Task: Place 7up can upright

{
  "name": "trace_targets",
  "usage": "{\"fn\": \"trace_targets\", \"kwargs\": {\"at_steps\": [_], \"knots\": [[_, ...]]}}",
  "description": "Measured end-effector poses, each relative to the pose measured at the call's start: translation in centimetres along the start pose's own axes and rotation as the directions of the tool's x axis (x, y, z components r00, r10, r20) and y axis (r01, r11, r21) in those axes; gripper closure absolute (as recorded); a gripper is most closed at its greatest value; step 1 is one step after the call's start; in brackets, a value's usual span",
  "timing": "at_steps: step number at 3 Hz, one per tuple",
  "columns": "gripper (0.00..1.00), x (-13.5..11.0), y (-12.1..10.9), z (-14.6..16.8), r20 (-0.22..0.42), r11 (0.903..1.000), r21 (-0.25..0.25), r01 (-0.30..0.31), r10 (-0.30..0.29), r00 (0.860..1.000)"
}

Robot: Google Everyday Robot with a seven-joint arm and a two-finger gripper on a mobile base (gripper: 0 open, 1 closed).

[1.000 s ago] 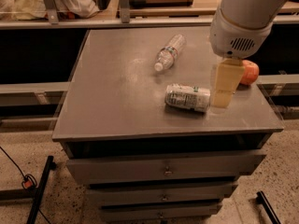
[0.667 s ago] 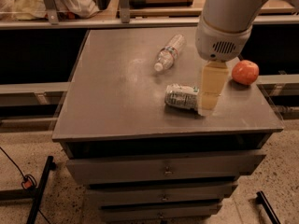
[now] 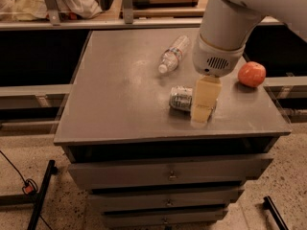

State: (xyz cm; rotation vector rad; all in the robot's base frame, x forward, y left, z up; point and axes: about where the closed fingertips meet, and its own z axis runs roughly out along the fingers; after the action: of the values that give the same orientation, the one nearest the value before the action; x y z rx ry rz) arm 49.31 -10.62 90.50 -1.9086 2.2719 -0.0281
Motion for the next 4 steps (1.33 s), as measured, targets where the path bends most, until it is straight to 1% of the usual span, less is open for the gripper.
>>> {"fn": "trace_targets", "kwargs": {"at_steps": [1,2,4], "knots": [[0.00,-0.4,-0.3,0.9,0.052,0.9997,0.004,-0.026,0.025,0.998],[0.00,-0.7,-1.2,1.6,0.075,0.9988,0.018,-0.046,0.045,0.996],[0.00,-0.8,-2.6,3.0,0.089,0.9973,0.018,-0.071,0.070,0.994]]}}
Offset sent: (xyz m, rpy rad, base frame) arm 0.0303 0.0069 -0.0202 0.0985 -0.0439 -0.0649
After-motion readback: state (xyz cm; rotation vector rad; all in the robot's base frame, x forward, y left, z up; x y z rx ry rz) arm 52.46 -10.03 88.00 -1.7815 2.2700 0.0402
